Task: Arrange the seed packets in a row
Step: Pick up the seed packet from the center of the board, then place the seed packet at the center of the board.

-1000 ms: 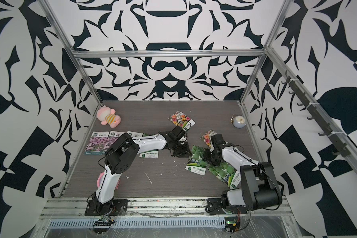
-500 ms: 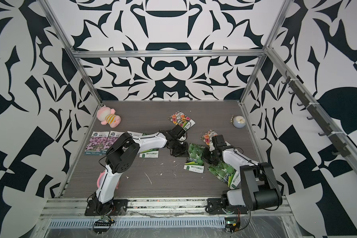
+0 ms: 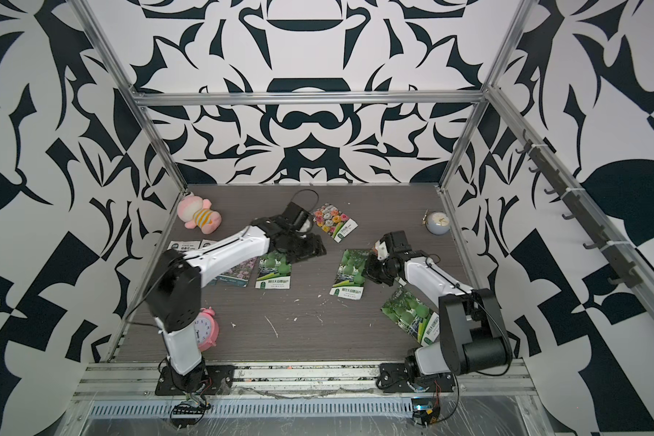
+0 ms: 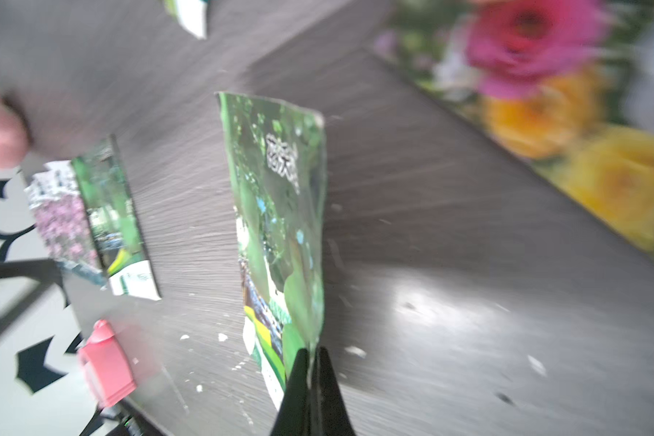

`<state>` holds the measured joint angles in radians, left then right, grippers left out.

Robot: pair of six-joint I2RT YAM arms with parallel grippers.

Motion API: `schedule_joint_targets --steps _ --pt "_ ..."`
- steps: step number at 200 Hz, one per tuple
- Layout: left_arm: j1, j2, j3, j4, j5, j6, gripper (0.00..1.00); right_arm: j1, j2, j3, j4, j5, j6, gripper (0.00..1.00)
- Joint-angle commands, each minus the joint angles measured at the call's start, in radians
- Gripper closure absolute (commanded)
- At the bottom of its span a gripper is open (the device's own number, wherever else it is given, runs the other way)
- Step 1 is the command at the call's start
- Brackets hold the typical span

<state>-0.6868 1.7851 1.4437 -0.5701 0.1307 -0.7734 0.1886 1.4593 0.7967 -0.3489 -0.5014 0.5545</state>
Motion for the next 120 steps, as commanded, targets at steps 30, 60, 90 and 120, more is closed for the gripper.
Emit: schedule_joint_targets --steps 30,60,90,120 --pt "0.132 -0.239 -0.185 -0.114 -0.2 0.045 0.2 0.134 0.201 0.242 0.104 -0.245 -0.009 1.0" --pt "0.189 -0.326 -0.262 -0.122 -0.228 0.045 0.16 0.186 0.311 0.361 0.068 -0.256 -0.03 1.0" --pt "0.221 -0.367 -0.296 -0.14 -0.251 0.056 0.05 0.204 0.402 0.438 0.006 -0.253 -0.044 1.0" --pt "0.231 -0.374 -0.312 -0.15 -0.268 0.069 0.01 0.212 0.467 0.48 -0.031 -0.269 -0.057 1.0"
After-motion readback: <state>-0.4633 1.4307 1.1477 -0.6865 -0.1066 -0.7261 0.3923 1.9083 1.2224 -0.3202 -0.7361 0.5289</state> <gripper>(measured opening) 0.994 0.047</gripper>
